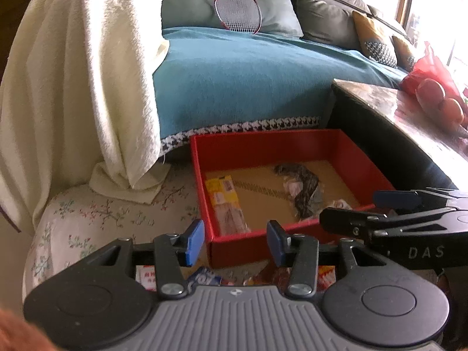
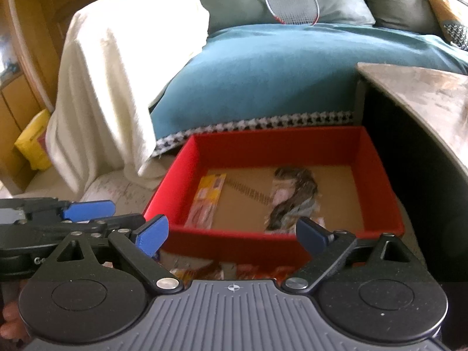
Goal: Organize snacks
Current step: 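Withdraw both open grippers from the box back toward the snack pile, then grasp the red spicy-strip packet with left gripper while right gripper approaches the blue-labelled packet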
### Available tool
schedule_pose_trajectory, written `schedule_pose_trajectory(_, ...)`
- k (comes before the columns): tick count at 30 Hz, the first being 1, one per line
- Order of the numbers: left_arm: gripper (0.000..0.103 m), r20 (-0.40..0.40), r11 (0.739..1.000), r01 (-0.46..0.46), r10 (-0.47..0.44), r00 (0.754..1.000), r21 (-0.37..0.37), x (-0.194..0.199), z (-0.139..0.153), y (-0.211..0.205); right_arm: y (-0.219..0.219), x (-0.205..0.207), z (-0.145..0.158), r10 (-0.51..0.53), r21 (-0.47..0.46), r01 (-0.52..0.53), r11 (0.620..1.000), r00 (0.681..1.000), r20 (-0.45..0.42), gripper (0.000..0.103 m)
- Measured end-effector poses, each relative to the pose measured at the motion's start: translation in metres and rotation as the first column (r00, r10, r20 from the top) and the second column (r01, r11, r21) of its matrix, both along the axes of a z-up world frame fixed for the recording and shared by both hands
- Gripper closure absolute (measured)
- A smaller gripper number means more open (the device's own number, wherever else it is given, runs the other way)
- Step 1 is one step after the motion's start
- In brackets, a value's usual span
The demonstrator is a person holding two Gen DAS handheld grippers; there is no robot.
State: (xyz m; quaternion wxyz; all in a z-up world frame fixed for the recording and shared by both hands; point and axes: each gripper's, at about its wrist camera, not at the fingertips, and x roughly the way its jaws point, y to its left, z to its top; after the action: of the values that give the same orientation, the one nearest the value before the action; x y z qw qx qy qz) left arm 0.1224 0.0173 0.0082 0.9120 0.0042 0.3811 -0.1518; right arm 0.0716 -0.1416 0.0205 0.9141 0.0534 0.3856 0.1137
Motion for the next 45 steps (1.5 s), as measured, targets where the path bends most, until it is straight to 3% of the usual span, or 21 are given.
schedule_pose_trajectory(5,0.061,-0.032,1.0,-0.002,0.003,0.999,0.017,-0.02,-0.009,0.014,0.002,-0.018,-0.008,0.012,-0.002,-0.012,1.0,0.999,-0.045,0.006)
schedule_pose_trajectory(14,0.059,-0.183,0.997,0.039,-0.027,0.983,0.066,-0.073,-0.037,0.028,0.001,-0.056,-0.024,0.034,0.0,-0.034,0.999,0.988,-0.148,0.006)
schedule_pose_trajectory(22,0.056,-0.362,0.979,0.157,-0.101,0.927,0.128,-0.126,-0.066,0.007,-0.004,-0.073,-0.016,0.052,0.032,-0.048,0.998,0.989,-0.139,0.005)
schedule_pose_trajectory(28,0.046,-0.457,0.974,0.18,-0.098,0.884,0.139,-0.153,-0.088,-0.005,-0.008,-0.077,-0.006,0.068,0.079,-0.059,0.995,0.992,-0.111,0.004)
schedule_pose_trajectory(38,0.017,-0.45,0.942,0.247,-0.124,0.885,0.227,-0.159,-0.107,-0.032,-0.01,-0.079,-0.001,0.078,0.103,-0.068,0.992,0.993,-0.093,0.002)
schedule_pose_trajectory(41,0.018,-0.416,0.908,0.286,-0.141,0.898,0.308,-0.167,-0.112,-0.042,-0.011,-0.077,-0.002,0.072,0.098,-0.063,0.993,0.992,-0.1,0.002)
schedule_pose_trajectory(42,0.025,-0.407,0.902,0.295,-0.152,0.901,0.316,-0.17,-0.111,-0.044,-0.012,-0.076,-0.003,0.068,0.097,-0.059,0.994,0.992,-0.102,0.002)
schedule_pose_trajectory(45,0.042,-0.397,0.915,0.281,-0.153,0.905,0.289,-0.17,-0.104,-0.039,-0.017,-0.074,-0.005,0.046,0.093,-0.036,0.995,0.993,-0.111,0.002)
